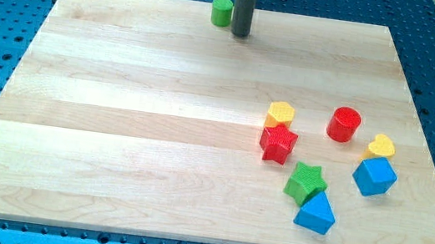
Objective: Make a vertical line with red circle hexagon and green circle
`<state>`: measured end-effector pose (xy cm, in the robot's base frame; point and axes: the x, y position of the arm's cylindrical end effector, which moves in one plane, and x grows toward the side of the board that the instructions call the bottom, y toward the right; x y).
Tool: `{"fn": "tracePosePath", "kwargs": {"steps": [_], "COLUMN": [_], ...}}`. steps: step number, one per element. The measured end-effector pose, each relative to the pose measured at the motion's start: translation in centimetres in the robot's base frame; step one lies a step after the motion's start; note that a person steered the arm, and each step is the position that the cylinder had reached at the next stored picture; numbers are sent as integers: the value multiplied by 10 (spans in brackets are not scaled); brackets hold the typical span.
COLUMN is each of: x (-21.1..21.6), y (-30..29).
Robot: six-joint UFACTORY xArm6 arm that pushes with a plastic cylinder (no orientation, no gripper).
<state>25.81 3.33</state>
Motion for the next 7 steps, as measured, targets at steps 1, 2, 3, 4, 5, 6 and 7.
{"fn": "tracePosePath", "kwargs": {"steps": [1,2,3,4,5,6,7], "x": [39,84,124,192,197,189,212], "y": [48,89,117,186,229,248,182]}}
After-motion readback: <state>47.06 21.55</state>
